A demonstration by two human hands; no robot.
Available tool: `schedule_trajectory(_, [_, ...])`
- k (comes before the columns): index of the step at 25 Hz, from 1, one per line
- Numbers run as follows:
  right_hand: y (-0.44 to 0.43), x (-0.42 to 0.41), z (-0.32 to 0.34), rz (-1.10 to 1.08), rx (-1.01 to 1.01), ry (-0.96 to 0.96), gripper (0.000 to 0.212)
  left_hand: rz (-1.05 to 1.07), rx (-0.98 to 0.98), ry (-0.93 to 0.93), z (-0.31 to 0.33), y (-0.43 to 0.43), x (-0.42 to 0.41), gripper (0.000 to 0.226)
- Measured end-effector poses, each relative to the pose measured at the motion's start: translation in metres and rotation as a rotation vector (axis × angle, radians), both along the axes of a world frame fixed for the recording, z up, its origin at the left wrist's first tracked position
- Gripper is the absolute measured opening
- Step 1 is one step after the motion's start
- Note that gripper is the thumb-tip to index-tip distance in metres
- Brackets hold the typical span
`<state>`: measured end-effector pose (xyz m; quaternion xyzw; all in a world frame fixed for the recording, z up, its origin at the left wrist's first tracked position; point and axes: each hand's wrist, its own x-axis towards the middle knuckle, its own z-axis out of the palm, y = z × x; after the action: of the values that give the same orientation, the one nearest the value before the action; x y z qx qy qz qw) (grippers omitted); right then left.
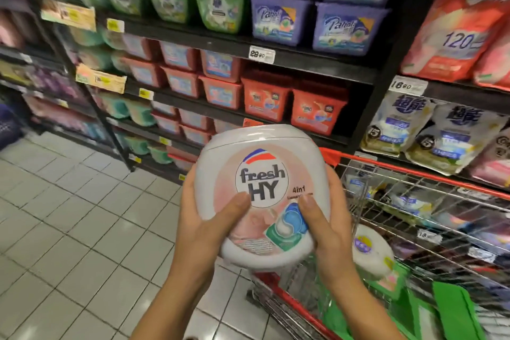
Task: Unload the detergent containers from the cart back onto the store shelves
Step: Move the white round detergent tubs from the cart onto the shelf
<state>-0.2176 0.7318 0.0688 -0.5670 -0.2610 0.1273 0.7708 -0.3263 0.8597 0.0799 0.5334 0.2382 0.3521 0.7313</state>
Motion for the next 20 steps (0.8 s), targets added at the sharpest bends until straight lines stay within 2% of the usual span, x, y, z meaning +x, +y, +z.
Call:
schedule_trajectory(7, [0.123,0.008,0.051,0.043,0.087,-0.077,0.064,-0.062,0.159,-0.080,0.052,0.135,0.012,0.084])
schedule_trajectory(12, [0.183,0.021,0.085,-0.007,0.167,-0.093,0.064,-0.181,0.253,-0.128,0.093,0.209,0.035,0.096])
schedule_trajectory(15, [0.208,0.043,0.113,-0.050,0.169,-0.186,0.072,-0.263,0.309,-0.191,0.117,0.240,0.062,0.093])
schedule_trajectory(20, [0.241,0.093,0.155,-0.102,0.168,-0.310,0.087,-0.277,0.411,-0.285,0.154,0.279,0.119,0.096])
